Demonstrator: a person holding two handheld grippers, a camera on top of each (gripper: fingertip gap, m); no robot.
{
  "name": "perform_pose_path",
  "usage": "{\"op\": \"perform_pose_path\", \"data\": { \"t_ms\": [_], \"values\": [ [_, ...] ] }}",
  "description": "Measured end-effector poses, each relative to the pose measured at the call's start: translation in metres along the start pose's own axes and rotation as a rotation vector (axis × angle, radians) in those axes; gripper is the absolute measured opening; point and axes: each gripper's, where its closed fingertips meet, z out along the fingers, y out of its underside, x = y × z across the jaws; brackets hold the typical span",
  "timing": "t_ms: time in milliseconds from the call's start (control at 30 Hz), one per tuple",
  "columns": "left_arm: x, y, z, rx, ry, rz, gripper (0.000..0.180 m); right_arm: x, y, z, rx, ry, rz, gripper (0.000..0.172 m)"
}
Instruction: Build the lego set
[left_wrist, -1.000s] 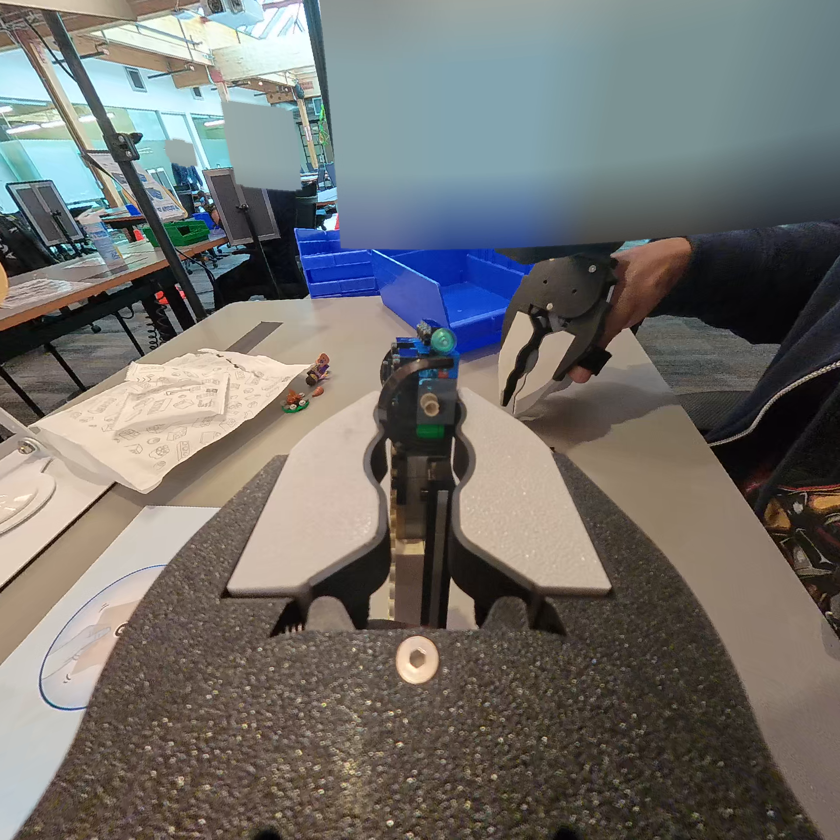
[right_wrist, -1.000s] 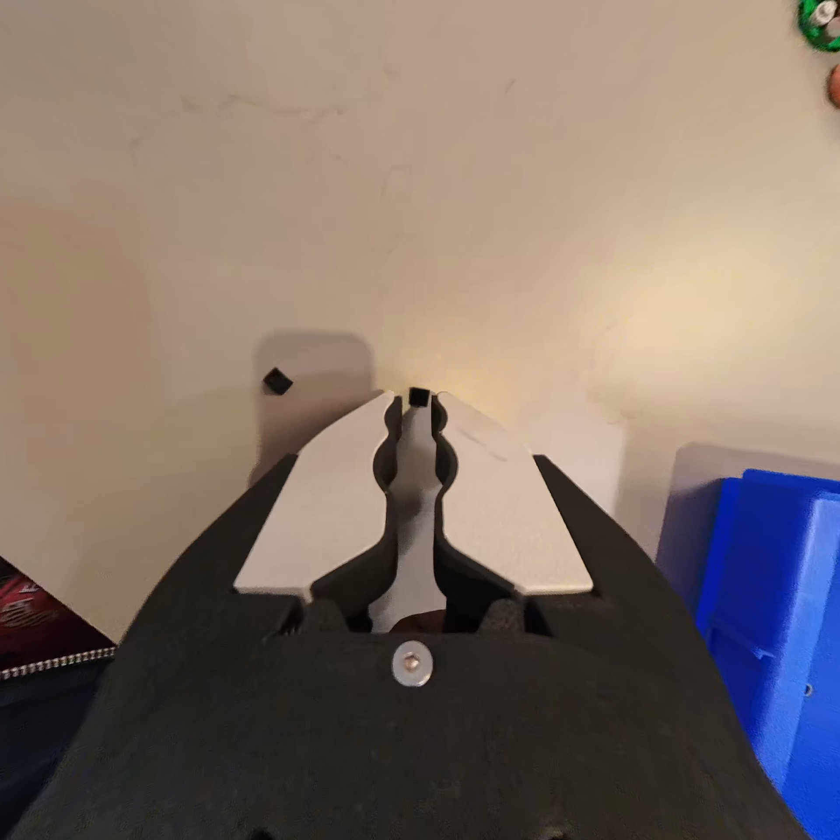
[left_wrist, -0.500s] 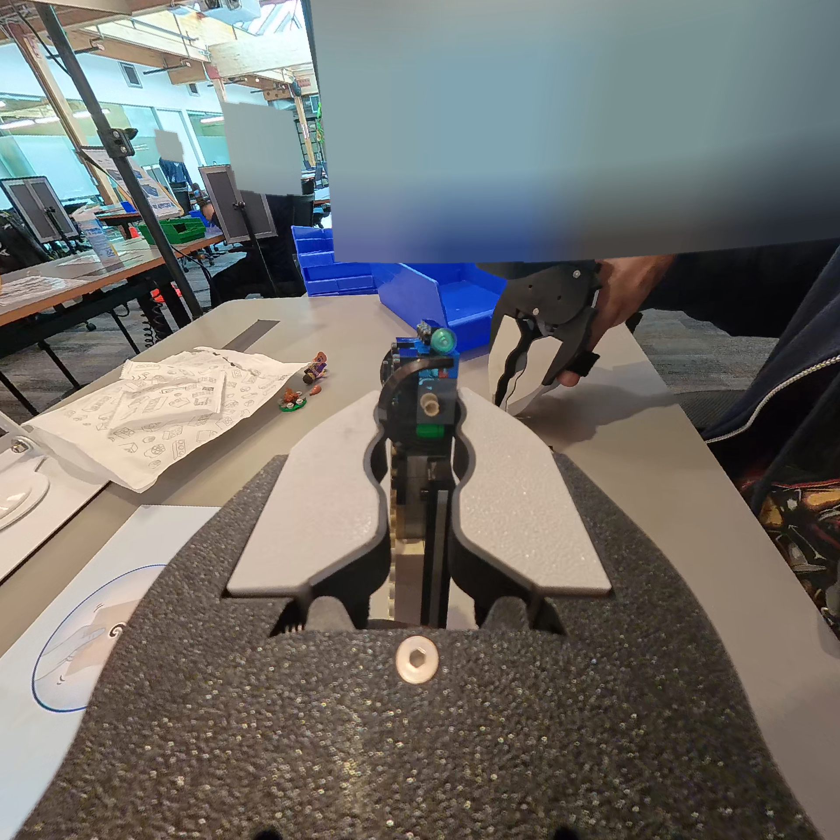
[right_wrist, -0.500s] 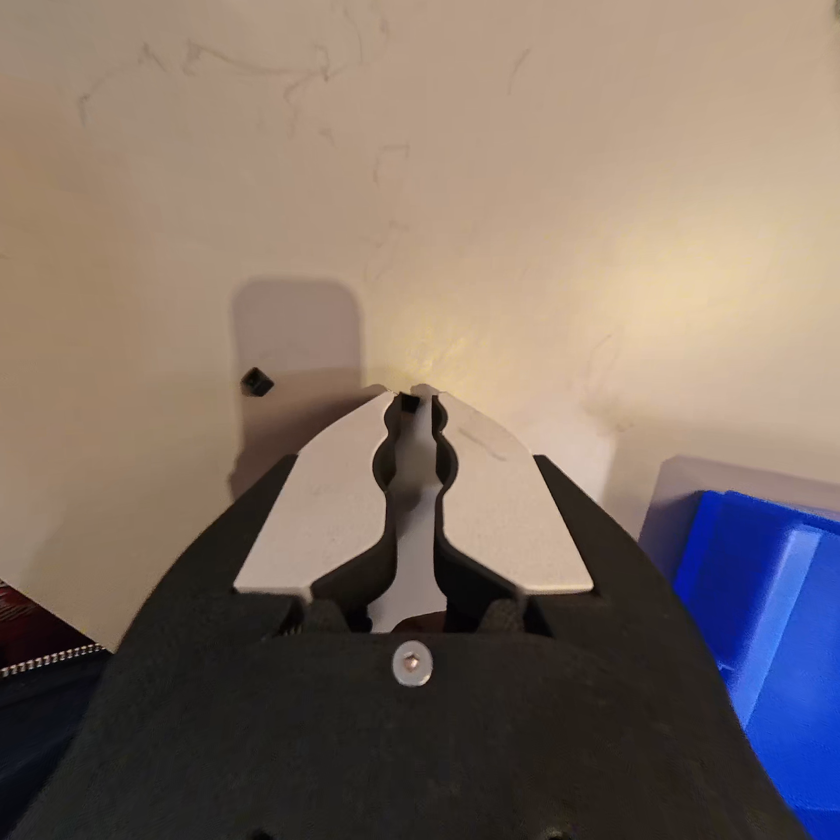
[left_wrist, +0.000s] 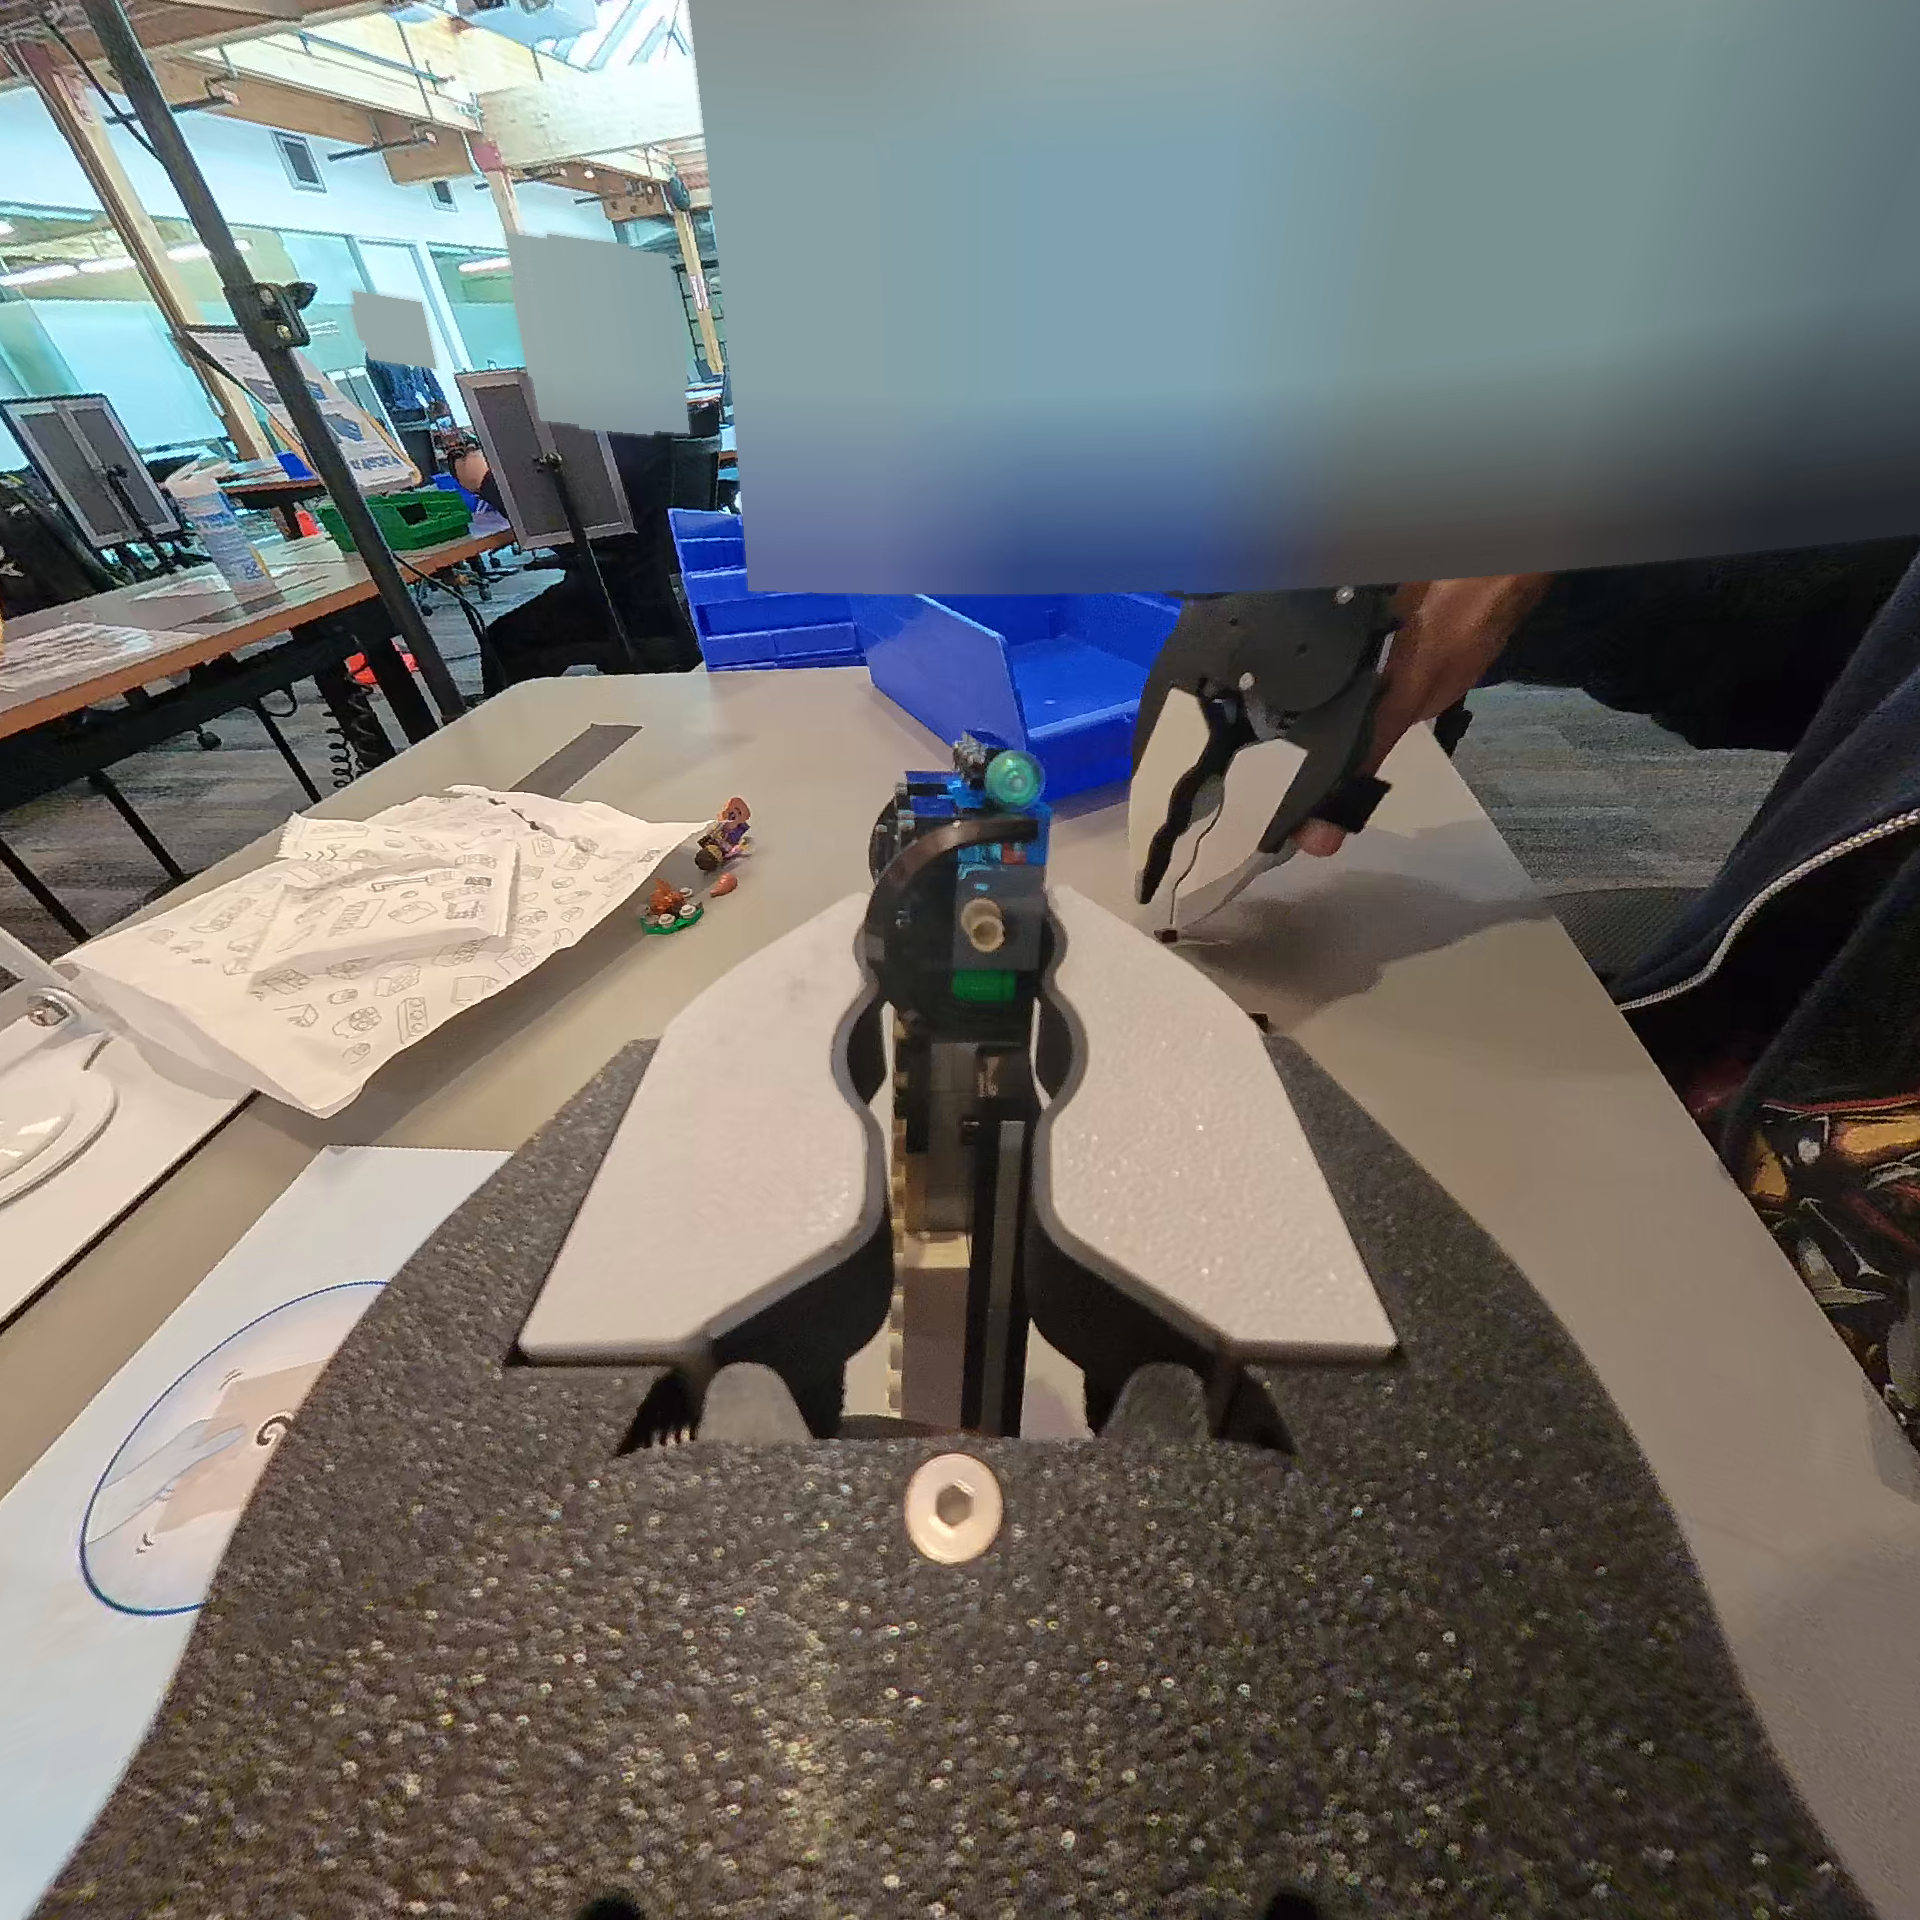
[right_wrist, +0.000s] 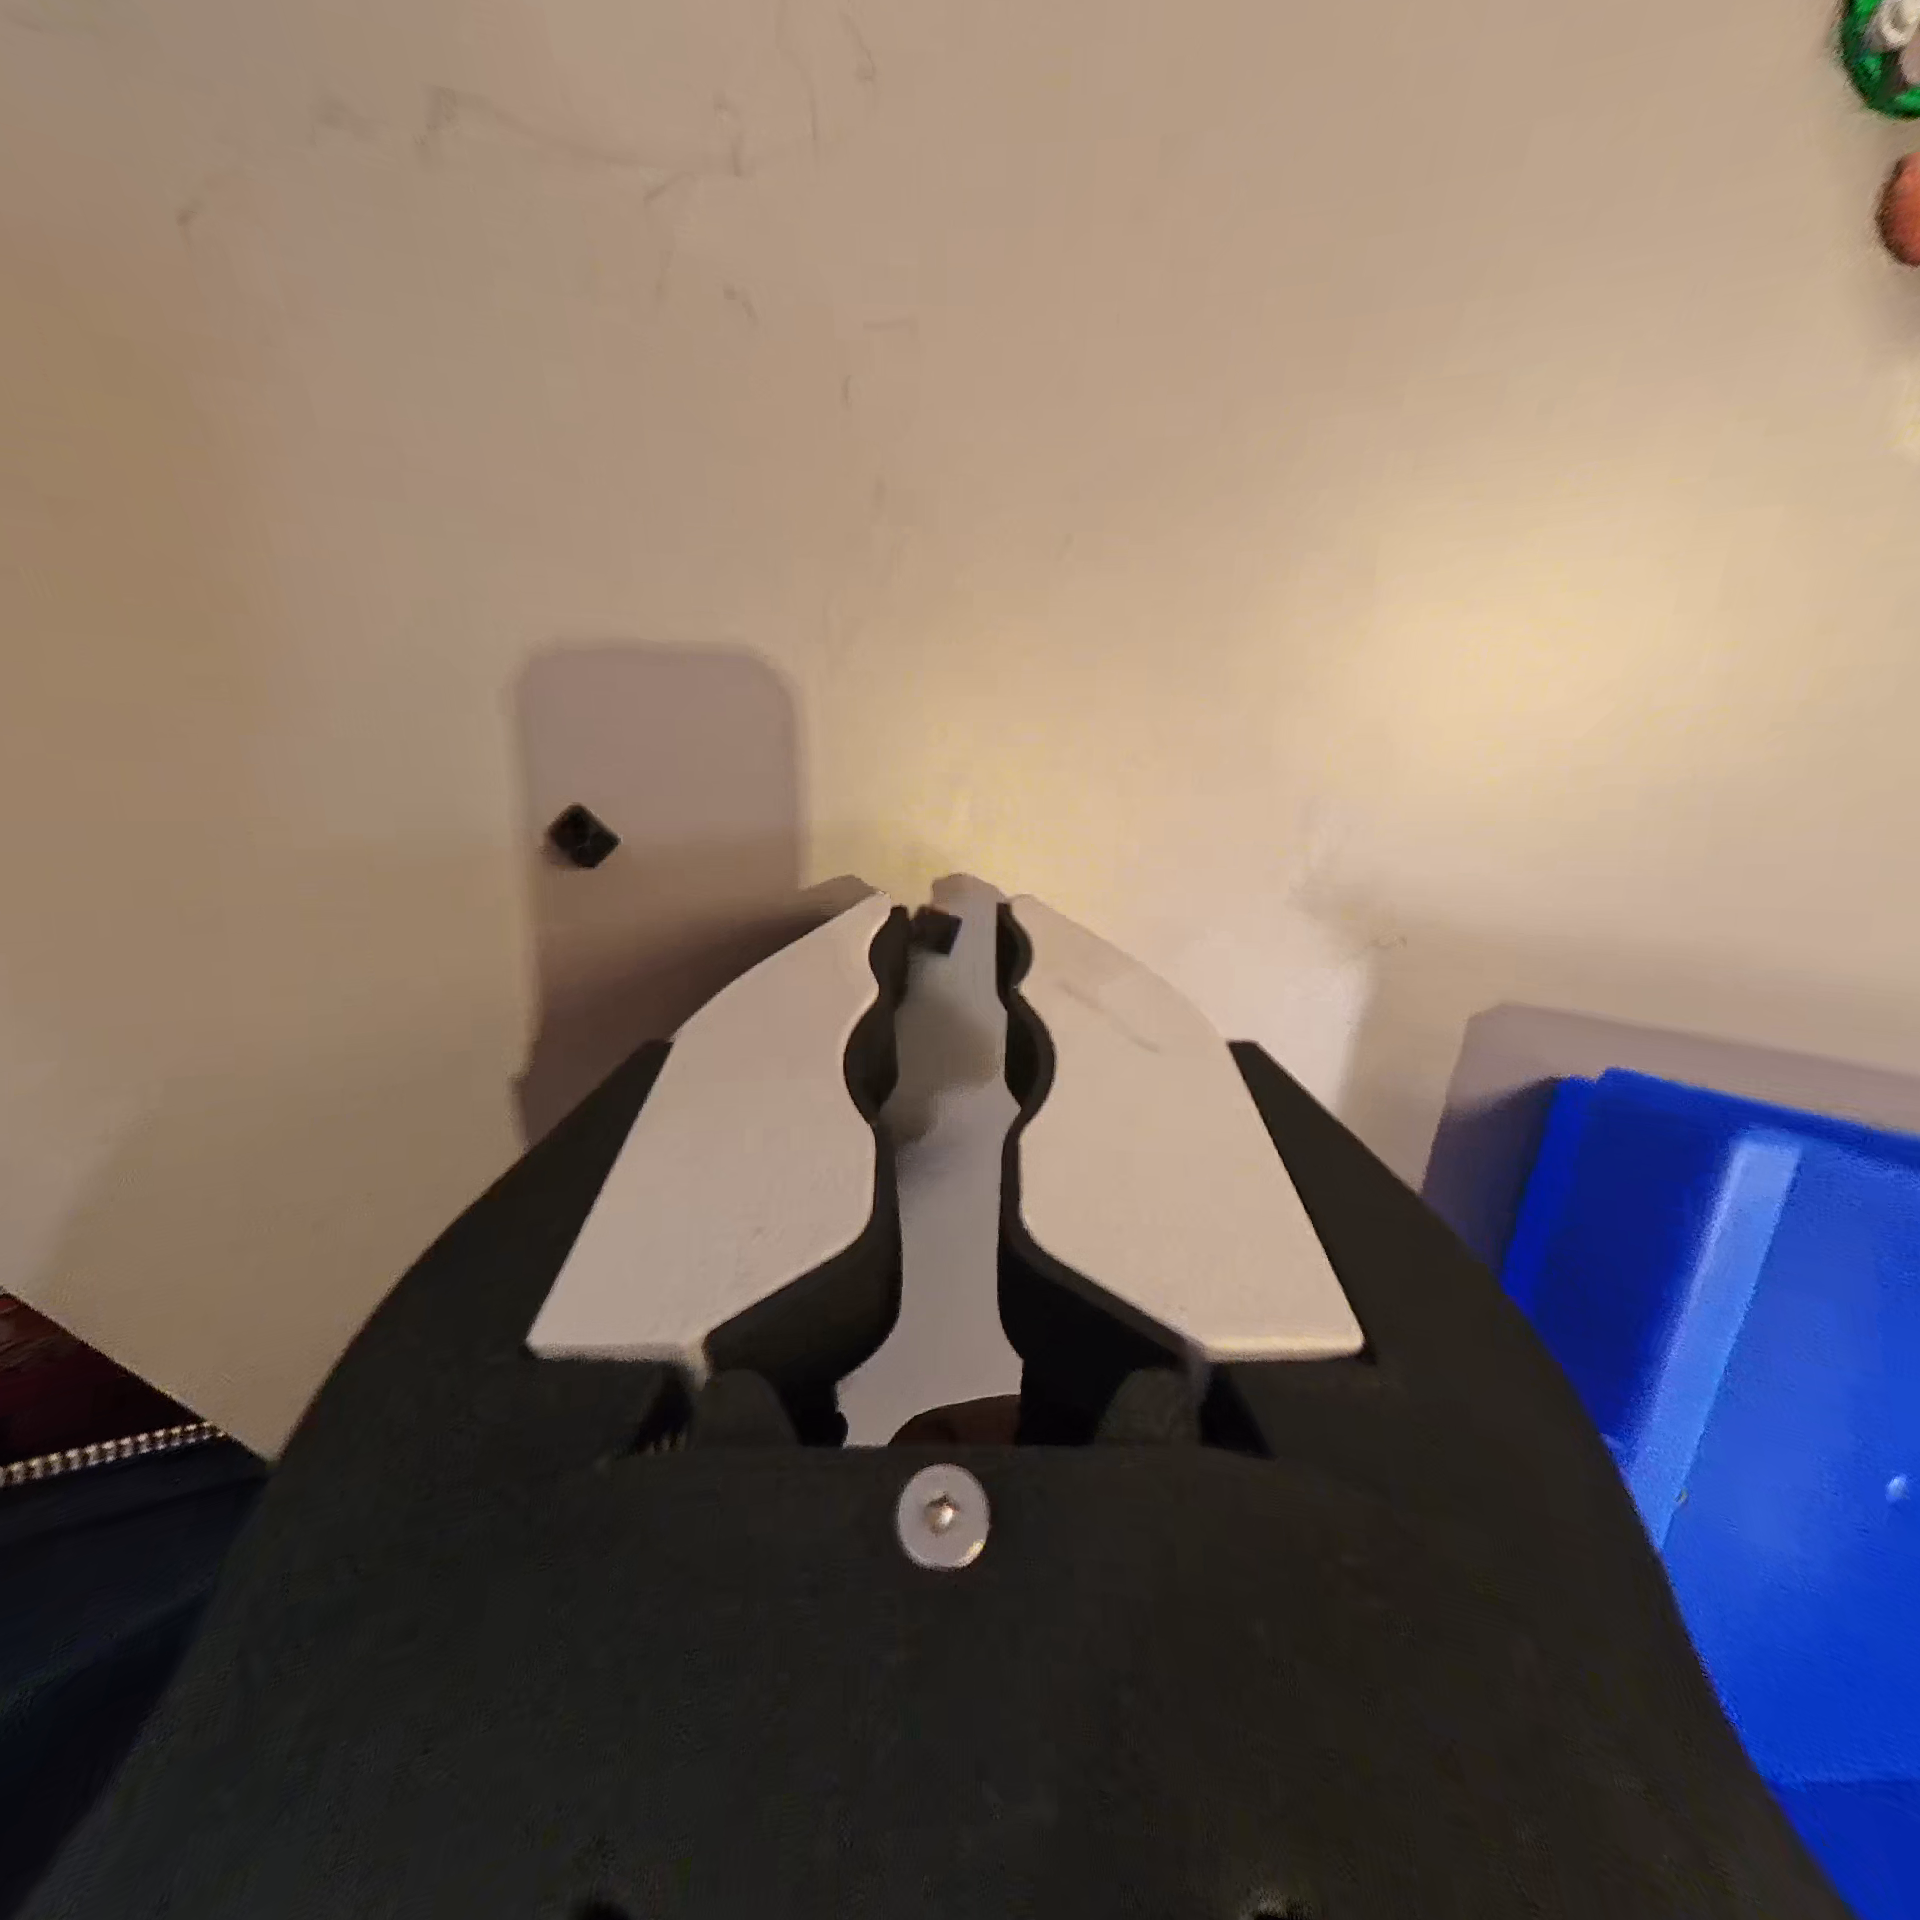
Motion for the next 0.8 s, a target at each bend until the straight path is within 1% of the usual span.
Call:
{"op": "perform_pose_path", "data": {
  "t_ms": [133,300,367,433,600,700,800],
  "values": [
    [0.0,-0.002,-0.001,0.006,0.001,-0.002,0.025,0.006,0.012,-0.007,0.043,-0.015,0.092,0.015],
    [0.003,-0.001,0.001,0.001,0.008,0.004,0.025,-0.001,0.005,-0.002,0.058,-0.058,0.124,0.017],
    [0.003,0.001,0.002,-0.005,0.006,0.008,0.025,-0.006,0.002,0.001,0.048,-0.064,0.092,0.018],
    [0.003,0.001,0.002,-0.005,0.006,0.007,0.025,-0.007,0.005,0.001,0.029,-0.05,0.021,0.017],
    [0.003,-0.001,0.0,0.001,0.006,0.005,0.024,0.011,0.015,-0.001,-0.023,0.018,-0.157,0.019],
    [0.004,-0.002,0.0,-0.001,0.007,0.009,0.024,0.01,0.018,0.004,-0.056,-0.001,-0.17,0.021],
    [0.003,-0.001,0.0,-0.002,0.004,0.011,0.025,0.008,0.012,0.006,-0.041,-0.01,-0.196,0.019]
  ]
}}
